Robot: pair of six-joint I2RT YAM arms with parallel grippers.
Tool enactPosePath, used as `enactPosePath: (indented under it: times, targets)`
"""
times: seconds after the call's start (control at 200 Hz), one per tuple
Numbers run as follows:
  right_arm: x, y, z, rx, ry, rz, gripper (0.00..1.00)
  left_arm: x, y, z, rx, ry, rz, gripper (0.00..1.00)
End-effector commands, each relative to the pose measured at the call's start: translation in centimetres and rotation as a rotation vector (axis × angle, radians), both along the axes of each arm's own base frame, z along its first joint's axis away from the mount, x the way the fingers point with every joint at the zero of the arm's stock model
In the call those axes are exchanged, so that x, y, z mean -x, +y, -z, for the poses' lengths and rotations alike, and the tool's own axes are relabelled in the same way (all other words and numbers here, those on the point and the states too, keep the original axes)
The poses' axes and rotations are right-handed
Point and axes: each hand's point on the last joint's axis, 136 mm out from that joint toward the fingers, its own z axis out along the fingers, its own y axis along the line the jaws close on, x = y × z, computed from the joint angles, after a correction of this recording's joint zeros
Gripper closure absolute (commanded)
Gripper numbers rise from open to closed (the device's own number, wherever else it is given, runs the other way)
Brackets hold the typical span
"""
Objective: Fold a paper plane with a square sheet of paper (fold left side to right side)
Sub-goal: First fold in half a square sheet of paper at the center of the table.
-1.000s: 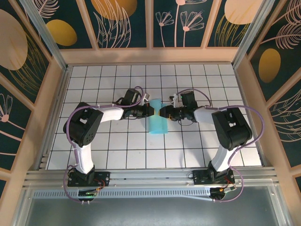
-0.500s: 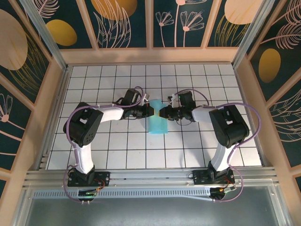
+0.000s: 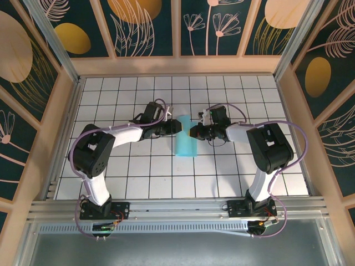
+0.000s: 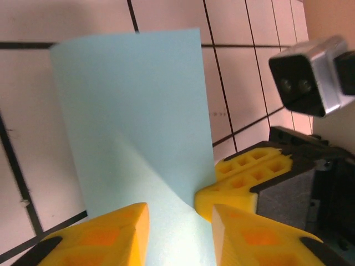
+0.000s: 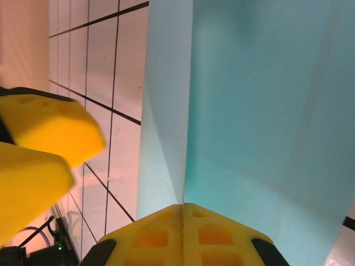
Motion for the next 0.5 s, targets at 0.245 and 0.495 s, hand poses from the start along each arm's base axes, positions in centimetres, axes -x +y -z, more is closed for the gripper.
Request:
enactPosePath:
  times: [0.245,0.495]
  targets:
    - [-0.5,-0.6,1.1,0.097,0.003,0.021,1.00,0.5,1.3,2.9,-0.096,0.049,-0.040,0.53]
    - [-0.6,-0.8,1.4,0.117,0.006,0.030,1.00,0.6,0.2,4.0,-0.082,0.080,-0.008,0.49]
